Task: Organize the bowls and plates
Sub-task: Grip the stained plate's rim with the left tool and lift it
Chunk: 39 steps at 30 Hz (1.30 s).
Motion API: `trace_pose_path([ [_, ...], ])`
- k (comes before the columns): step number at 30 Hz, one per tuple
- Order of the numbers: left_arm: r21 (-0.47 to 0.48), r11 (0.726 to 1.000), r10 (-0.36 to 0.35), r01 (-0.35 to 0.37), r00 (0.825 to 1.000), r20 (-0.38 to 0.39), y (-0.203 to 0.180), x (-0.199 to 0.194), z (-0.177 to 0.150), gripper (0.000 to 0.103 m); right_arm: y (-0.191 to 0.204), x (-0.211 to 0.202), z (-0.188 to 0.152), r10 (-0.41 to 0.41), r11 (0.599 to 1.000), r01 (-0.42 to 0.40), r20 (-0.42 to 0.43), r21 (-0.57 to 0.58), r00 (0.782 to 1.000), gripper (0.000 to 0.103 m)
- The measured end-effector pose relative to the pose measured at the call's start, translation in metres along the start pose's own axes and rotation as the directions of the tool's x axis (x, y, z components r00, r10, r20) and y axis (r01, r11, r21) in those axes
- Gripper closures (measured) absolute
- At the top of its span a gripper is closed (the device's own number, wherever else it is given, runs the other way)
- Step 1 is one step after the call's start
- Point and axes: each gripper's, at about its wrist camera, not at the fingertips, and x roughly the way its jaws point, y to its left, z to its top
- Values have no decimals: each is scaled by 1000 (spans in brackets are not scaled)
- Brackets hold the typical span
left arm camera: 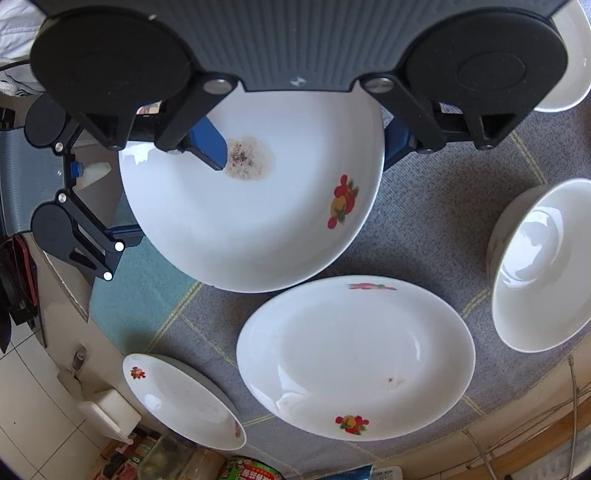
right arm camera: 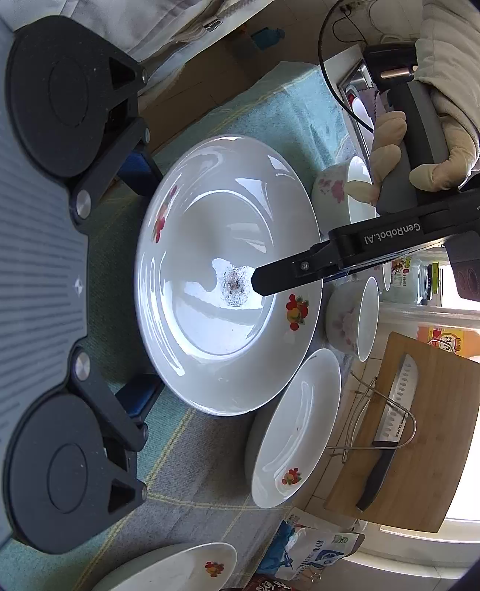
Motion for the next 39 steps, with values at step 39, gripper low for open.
trace_pose_path([
  [39,14,1000,3,-3,1000,-15,-5,1,5,18,3,1,15,20,998,-17,-45,55,999,0],
])
